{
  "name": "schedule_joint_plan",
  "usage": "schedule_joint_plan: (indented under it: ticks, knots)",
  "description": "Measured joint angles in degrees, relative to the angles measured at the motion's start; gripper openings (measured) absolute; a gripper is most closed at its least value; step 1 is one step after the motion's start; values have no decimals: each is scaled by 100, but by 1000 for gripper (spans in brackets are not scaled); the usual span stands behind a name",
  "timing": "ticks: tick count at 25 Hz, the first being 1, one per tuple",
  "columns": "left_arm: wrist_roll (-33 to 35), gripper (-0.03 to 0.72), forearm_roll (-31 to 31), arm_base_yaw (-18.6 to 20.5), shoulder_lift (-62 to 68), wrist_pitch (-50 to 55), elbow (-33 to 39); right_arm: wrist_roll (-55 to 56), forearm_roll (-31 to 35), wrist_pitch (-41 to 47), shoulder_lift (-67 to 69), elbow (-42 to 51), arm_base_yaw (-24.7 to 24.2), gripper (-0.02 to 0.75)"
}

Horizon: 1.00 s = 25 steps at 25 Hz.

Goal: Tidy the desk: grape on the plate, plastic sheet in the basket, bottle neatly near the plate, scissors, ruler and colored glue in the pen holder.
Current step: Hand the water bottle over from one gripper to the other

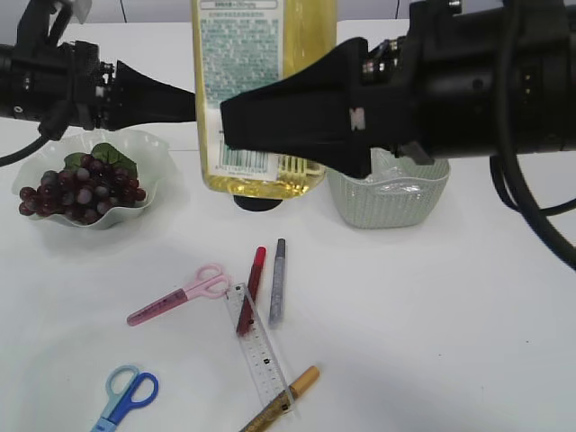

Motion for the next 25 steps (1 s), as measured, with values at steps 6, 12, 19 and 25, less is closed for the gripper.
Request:
schedule_joint_plan:
  ticks: [6,12,19,25]
  knots:
    - [11,350,-201,255,0,0,0,-15,-26,319,362,0,0,405]
    - [11,350,-273,354,-258,-25,13,-305,-126,984,662,0,-291,405]
    - [-100,355,-381,354,-403,-25,13,-580,-242,2270,1137,0,-1236,405]
    - [-385,400,-417,274,-574,-25,13,-1031,-241,2493,1594,0,-1302,405]
